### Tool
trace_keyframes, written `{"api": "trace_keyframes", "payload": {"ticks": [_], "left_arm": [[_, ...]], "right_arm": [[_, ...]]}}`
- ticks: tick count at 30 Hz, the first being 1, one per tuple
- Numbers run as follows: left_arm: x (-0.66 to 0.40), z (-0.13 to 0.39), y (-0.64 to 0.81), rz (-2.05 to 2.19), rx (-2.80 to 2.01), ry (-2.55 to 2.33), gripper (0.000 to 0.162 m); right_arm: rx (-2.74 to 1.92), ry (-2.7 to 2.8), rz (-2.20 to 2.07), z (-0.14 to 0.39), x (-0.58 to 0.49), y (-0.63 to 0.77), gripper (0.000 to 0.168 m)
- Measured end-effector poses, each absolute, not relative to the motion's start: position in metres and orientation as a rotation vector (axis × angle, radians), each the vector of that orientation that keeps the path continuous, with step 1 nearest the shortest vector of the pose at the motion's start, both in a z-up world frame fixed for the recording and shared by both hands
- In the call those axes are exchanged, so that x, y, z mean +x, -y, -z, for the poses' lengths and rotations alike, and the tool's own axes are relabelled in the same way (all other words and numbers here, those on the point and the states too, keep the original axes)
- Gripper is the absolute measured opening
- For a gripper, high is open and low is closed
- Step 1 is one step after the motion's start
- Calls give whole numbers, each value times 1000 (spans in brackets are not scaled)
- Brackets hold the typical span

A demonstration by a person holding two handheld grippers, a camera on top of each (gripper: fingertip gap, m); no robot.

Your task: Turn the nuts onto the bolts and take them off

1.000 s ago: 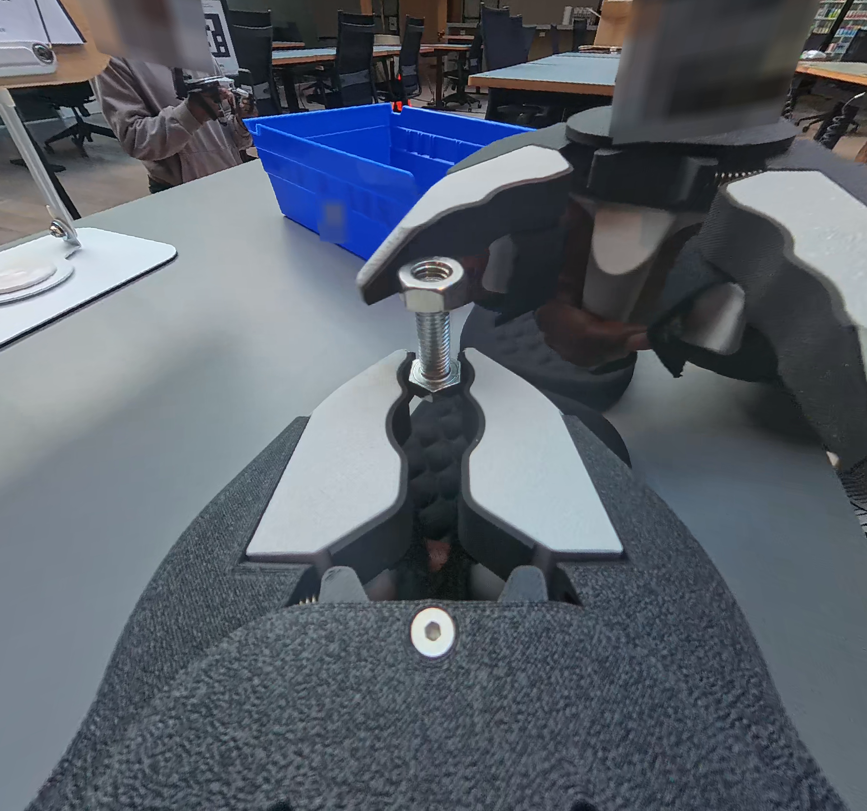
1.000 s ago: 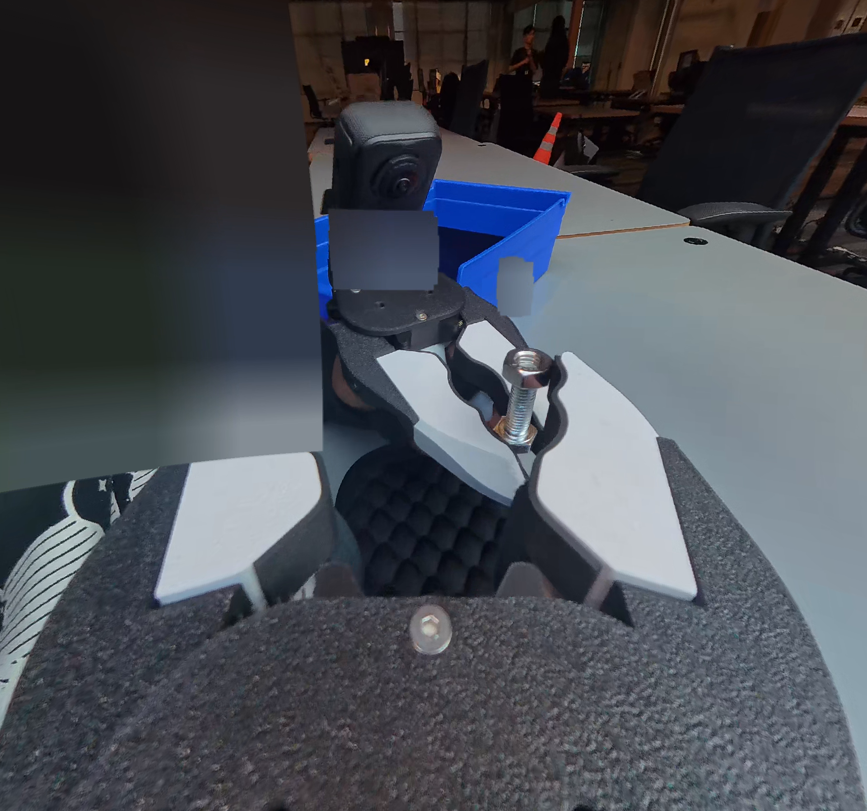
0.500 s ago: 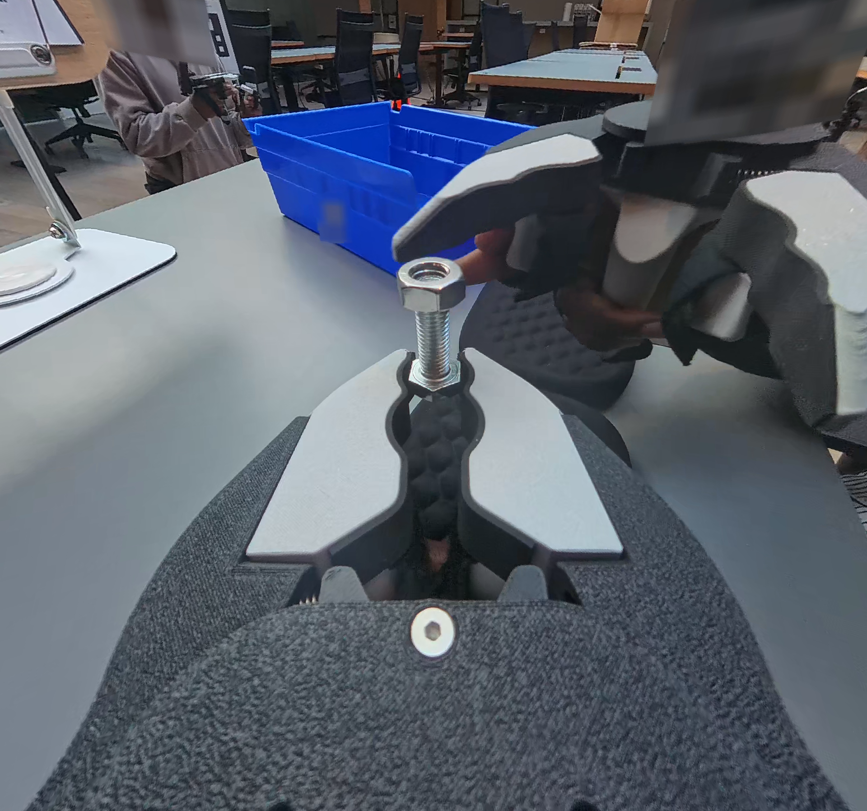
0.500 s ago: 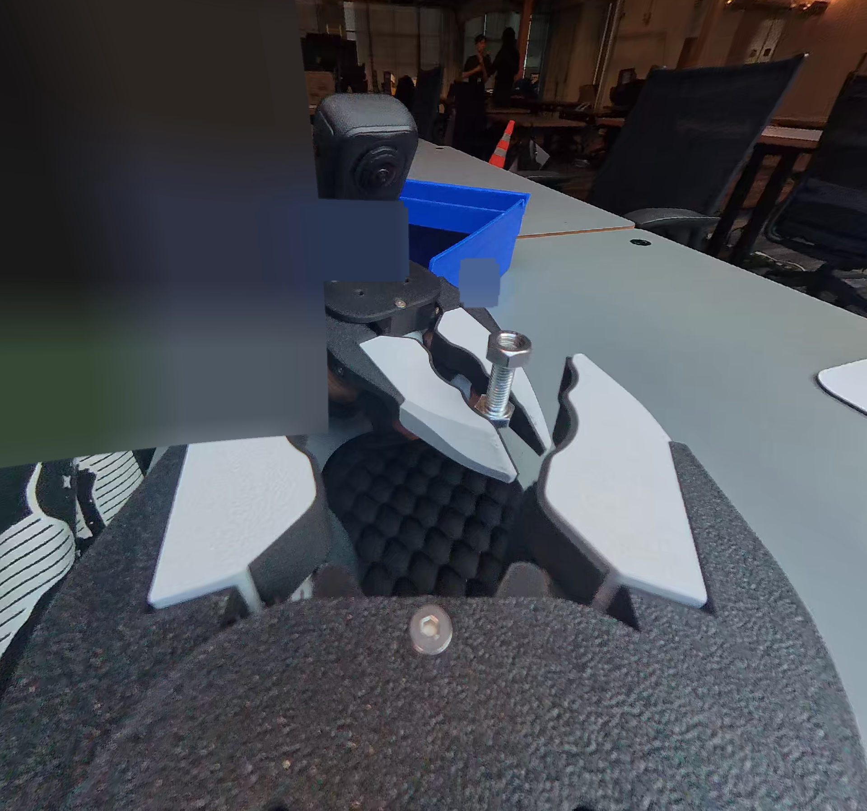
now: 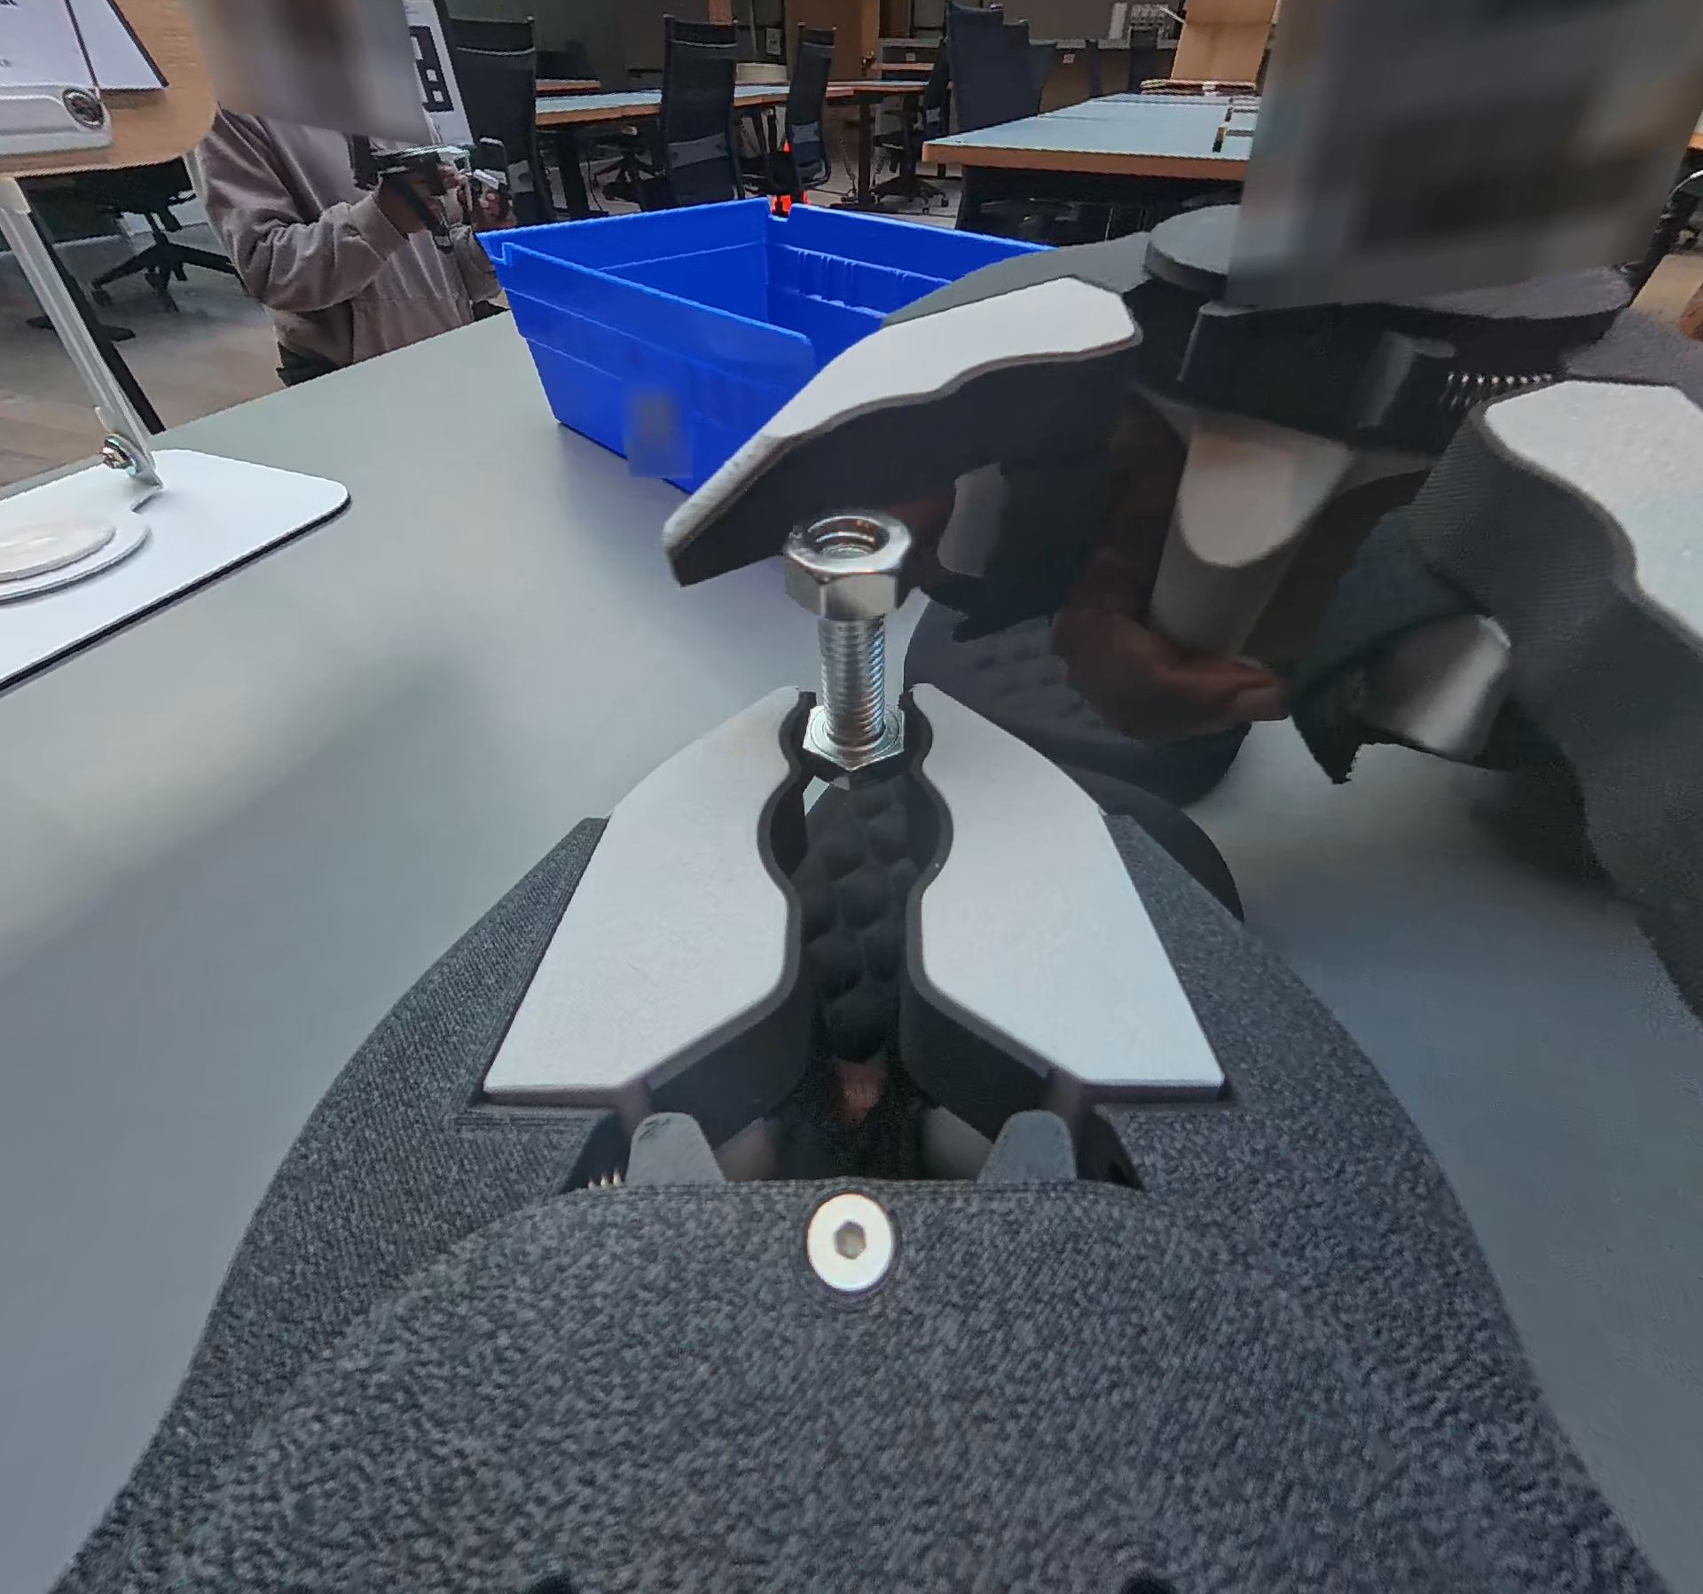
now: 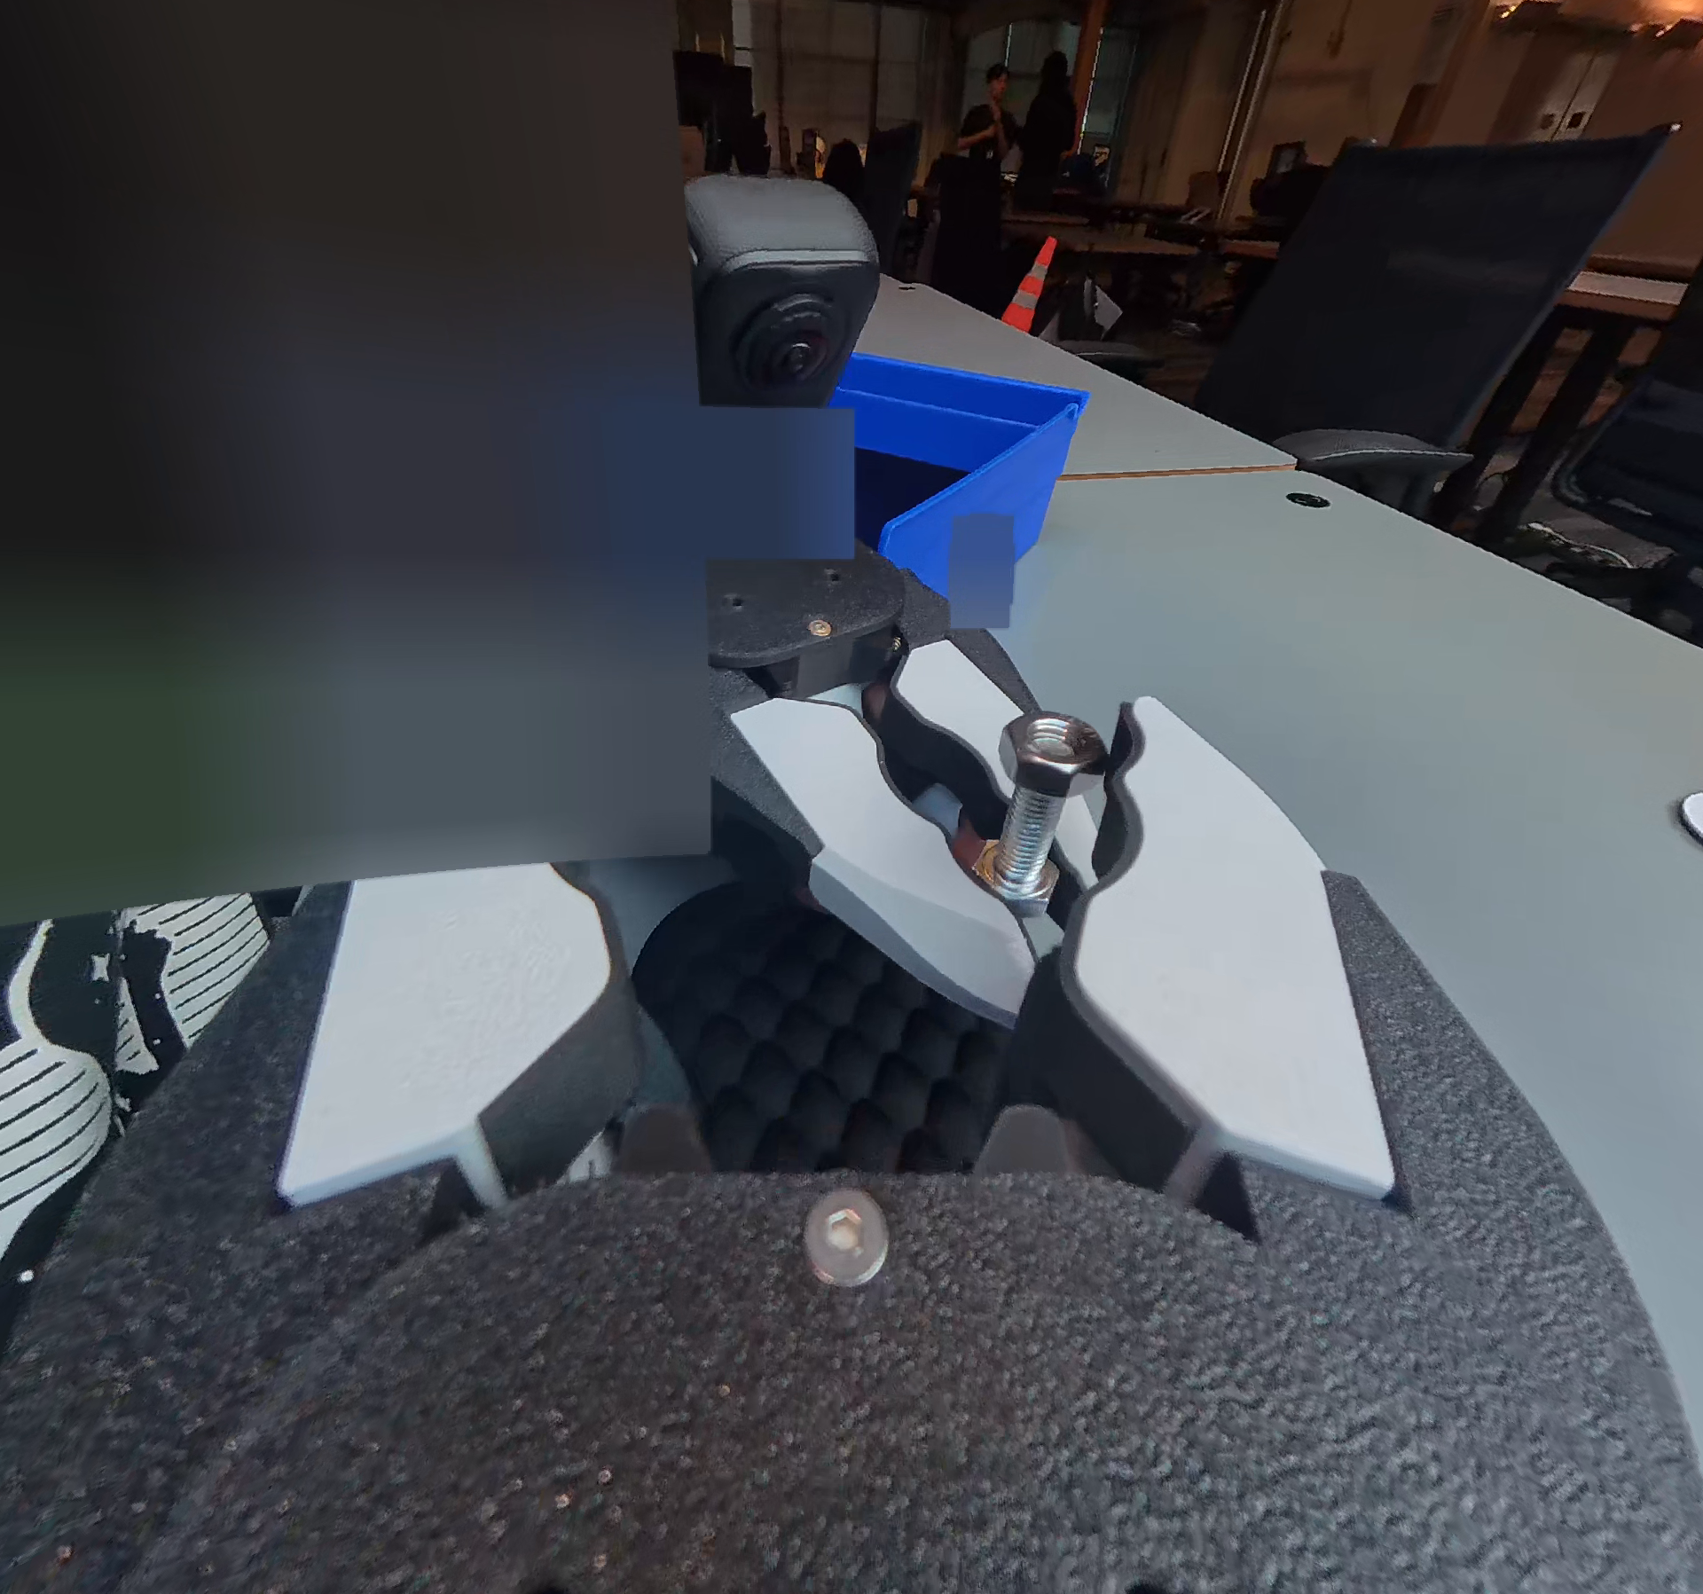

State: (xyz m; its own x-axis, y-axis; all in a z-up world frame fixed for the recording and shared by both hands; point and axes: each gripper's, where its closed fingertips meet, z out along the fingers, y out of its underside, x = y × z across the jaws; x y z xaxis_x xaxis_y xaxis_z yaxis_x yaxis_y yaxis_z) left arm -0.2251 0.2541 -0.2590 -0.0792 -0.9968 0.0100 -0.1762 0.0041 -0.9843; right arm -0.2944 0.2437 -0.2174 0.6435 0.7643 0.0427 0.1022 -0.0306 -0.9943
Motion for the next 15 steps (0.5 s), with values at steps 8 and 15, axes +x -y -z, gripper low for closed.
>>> {"api": "trace_keyframes", "payload": {"ticks": [8,15], "left_arm": [[-225,259,-255,1180,-1305,-1390,17],[-225,257,-255,1182,-1298,-1389,17]], "right_arm": [[-1547,705,-619,216,-288,-221,102],[-1523,682,-552,212,-277,-220,88]]}}
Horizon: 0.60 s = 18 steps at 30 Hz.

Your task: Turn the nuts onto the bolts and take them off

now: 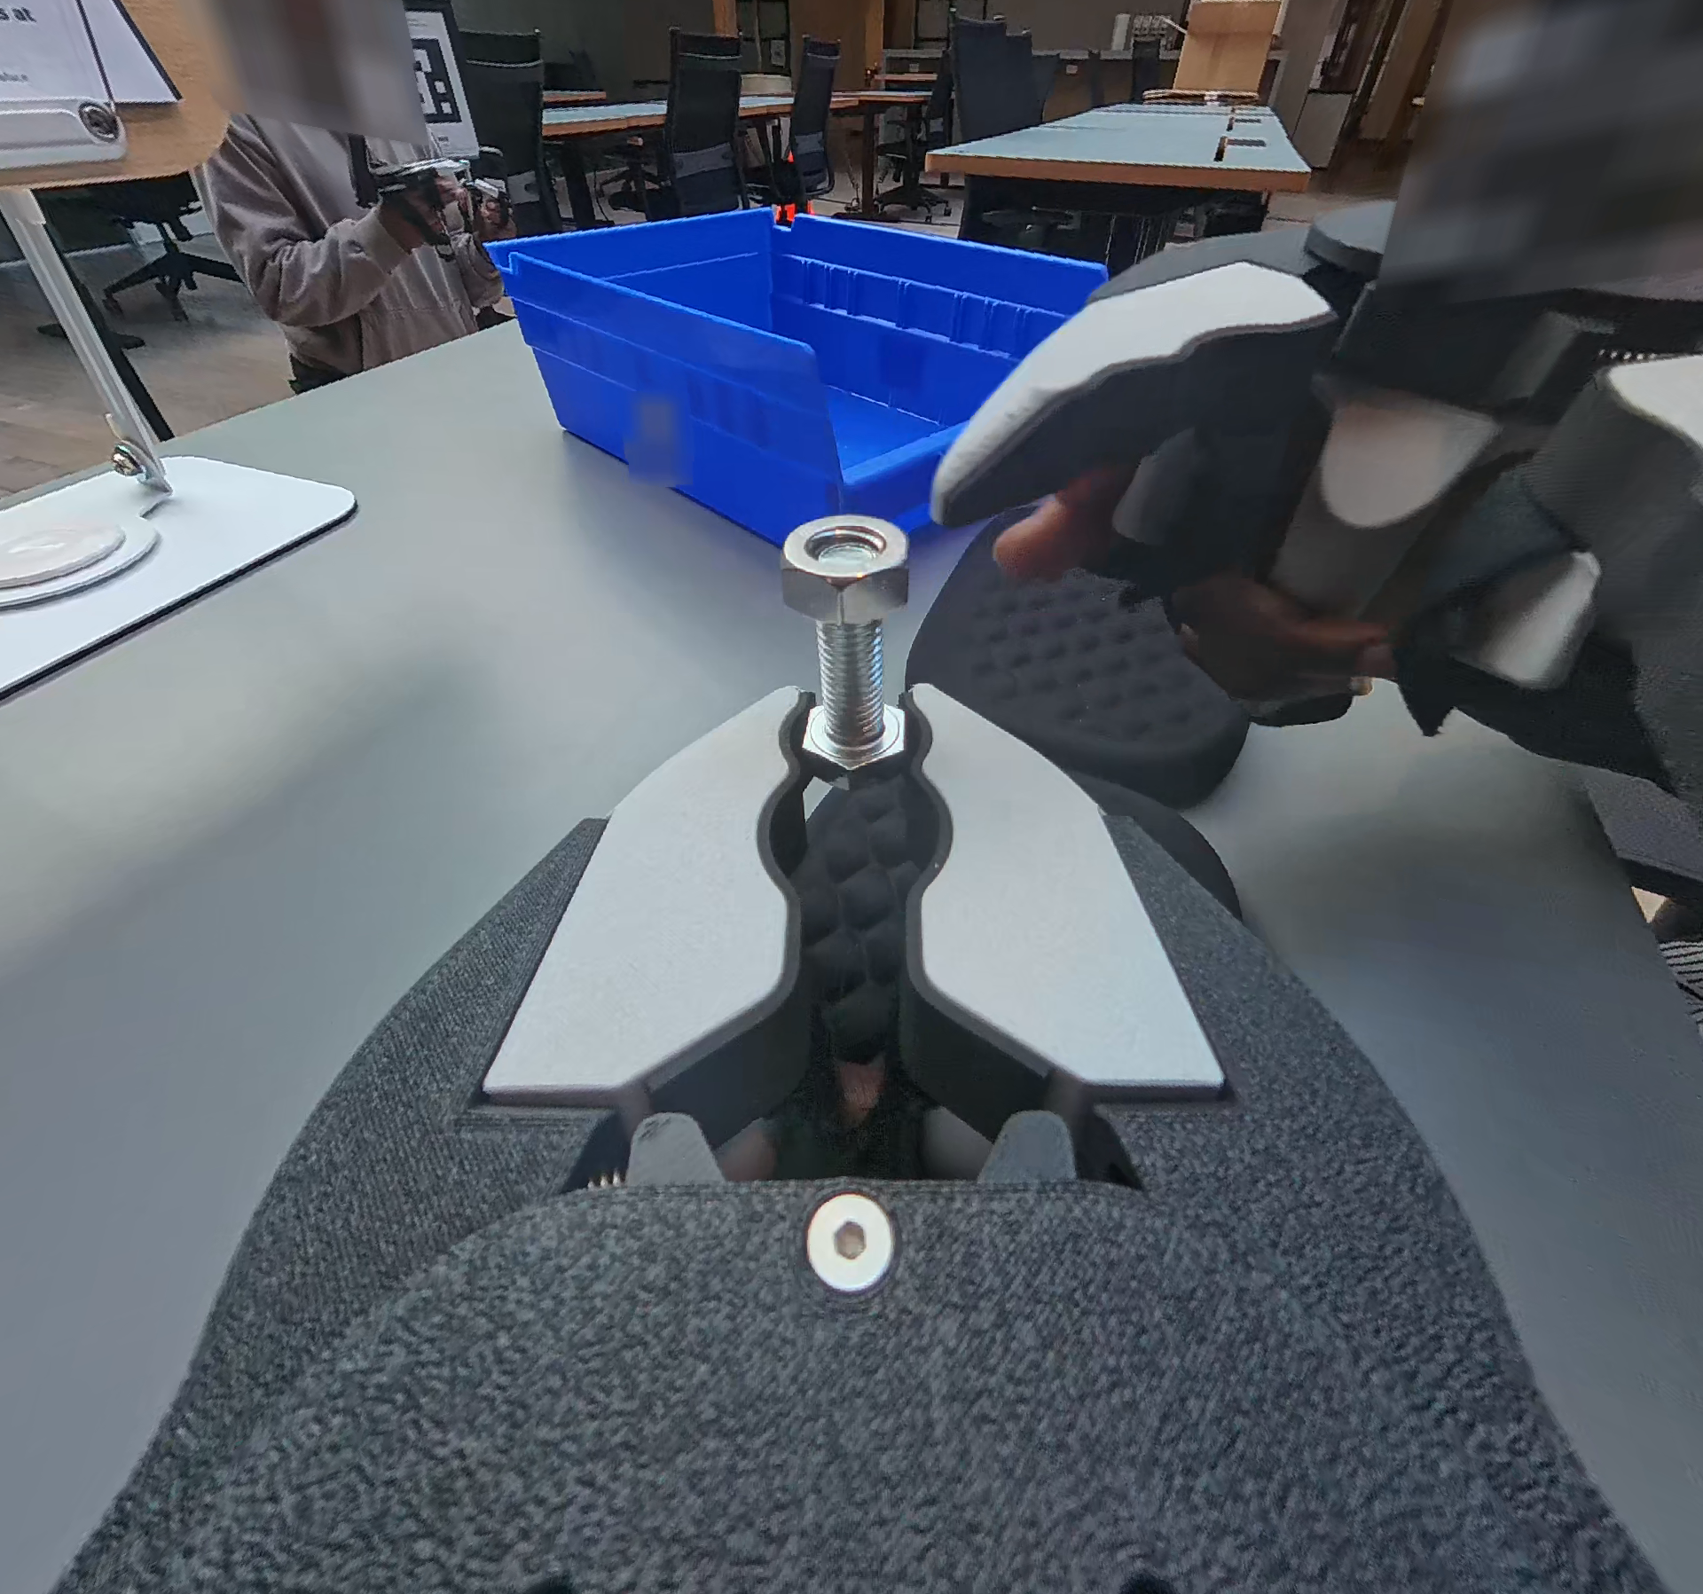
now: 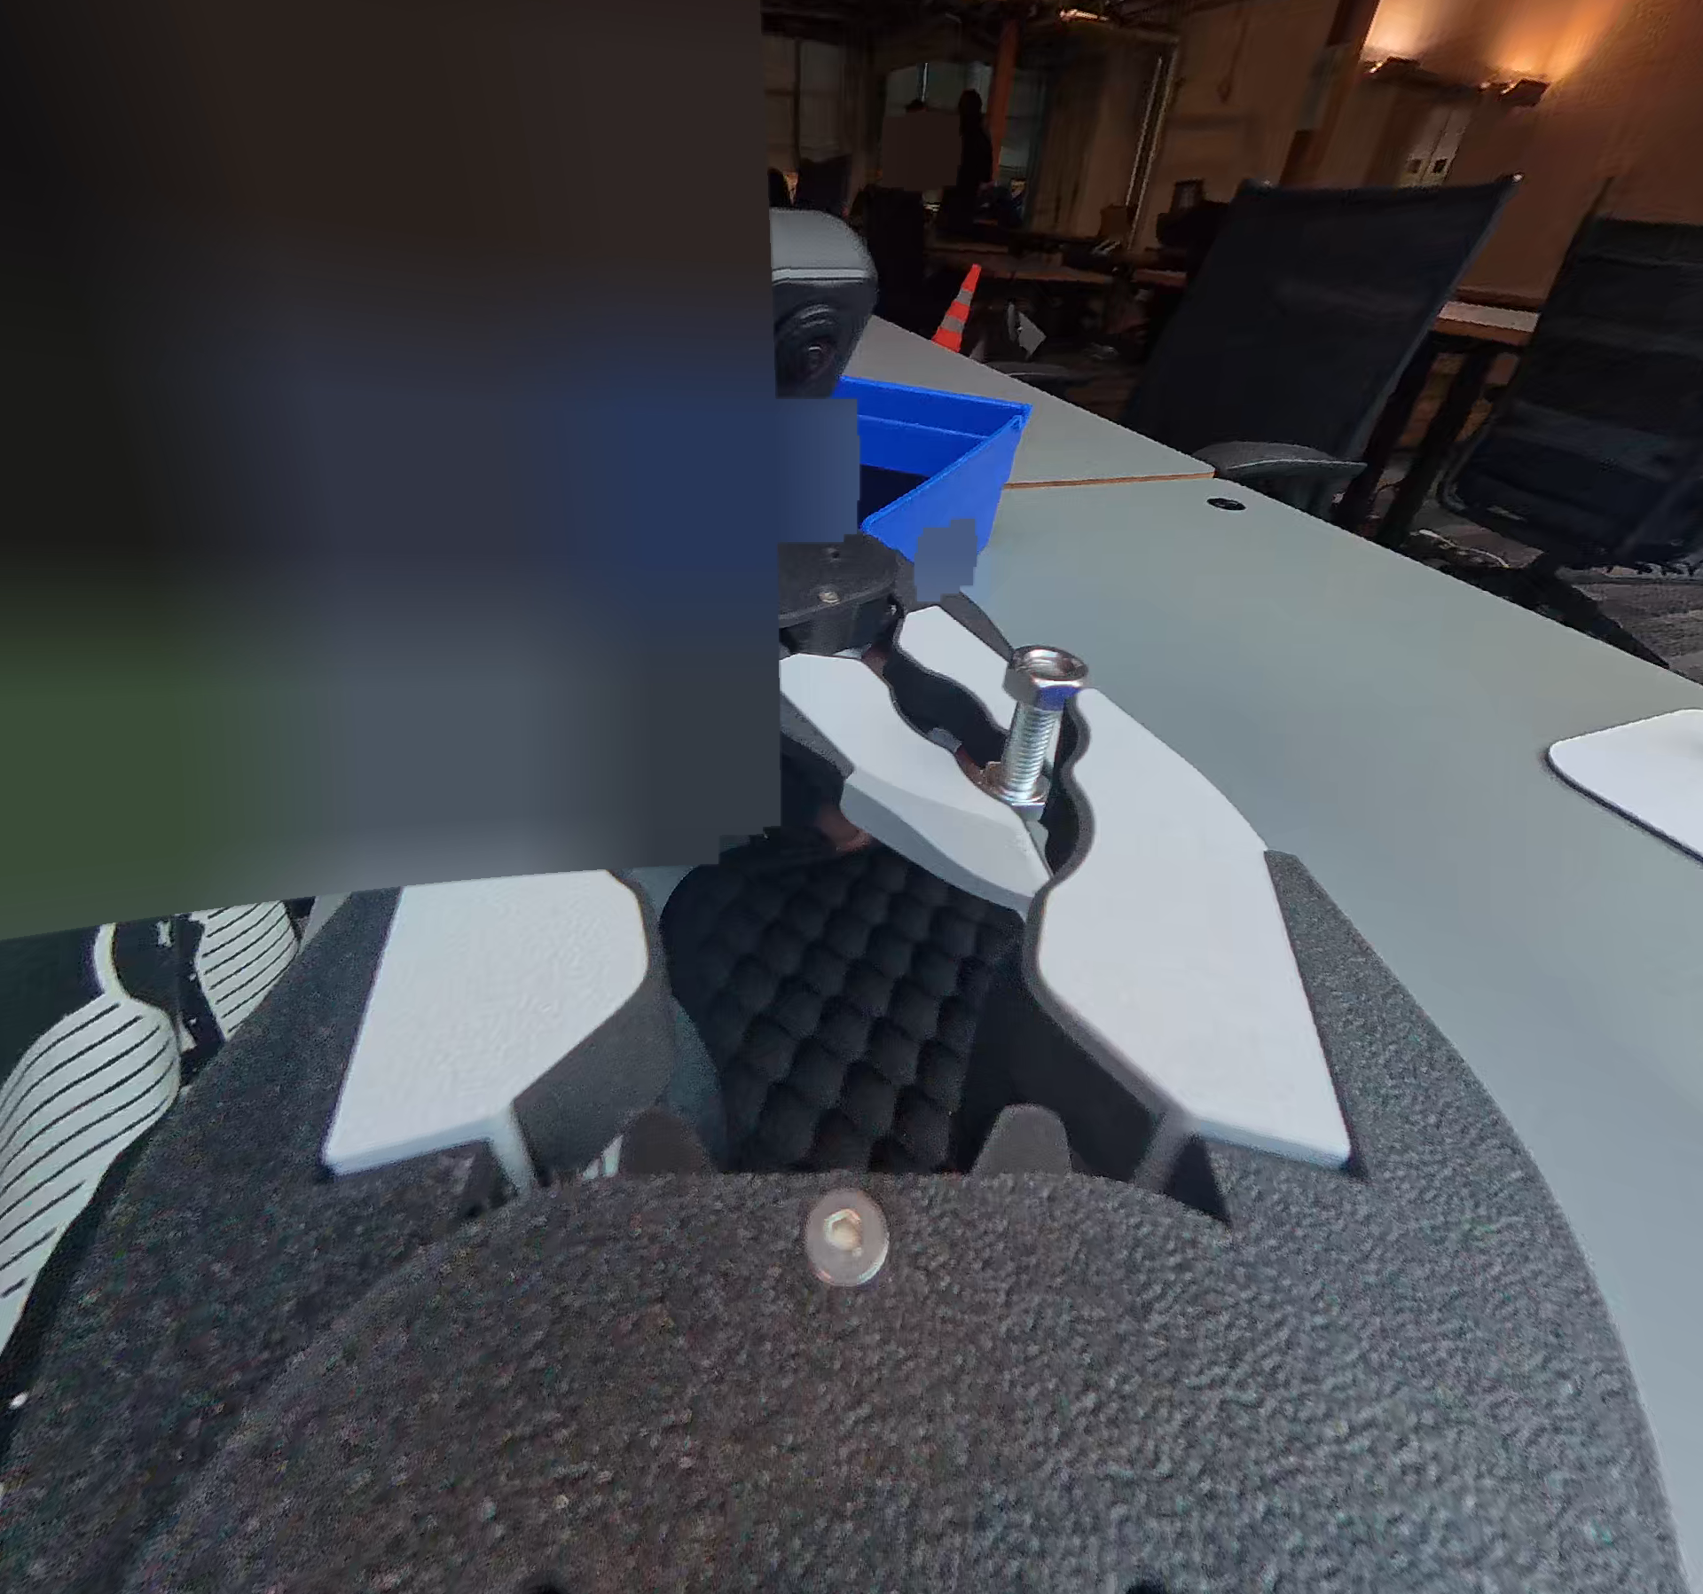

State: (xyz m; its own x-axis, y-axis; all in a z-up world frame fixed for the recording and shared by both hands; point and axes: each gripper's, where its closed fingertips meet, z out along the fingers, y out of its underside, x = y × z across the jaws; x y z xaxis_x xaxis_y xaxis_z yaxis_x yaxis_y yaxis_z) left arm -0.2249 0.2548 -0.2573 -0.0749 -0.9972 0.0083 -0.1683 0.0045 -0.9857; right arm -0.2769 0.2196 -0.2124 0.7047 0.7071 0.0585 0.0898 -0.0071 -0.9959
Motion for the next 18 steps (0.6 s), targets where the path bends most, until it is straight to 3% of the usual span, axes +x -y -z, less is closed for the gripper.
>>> {"api": "trace_keyframes", "payload": {"ticks": [5,18], "left_arm": [[-224,257,-253,1180,-1288,-1400,17],[-223,258,-255,1181,-1293,-1394,17]], "right_arm": [[-1525,672,-608,213,-284,-244,113],[-1542,718,-625,218,-296,-239,113]]}}
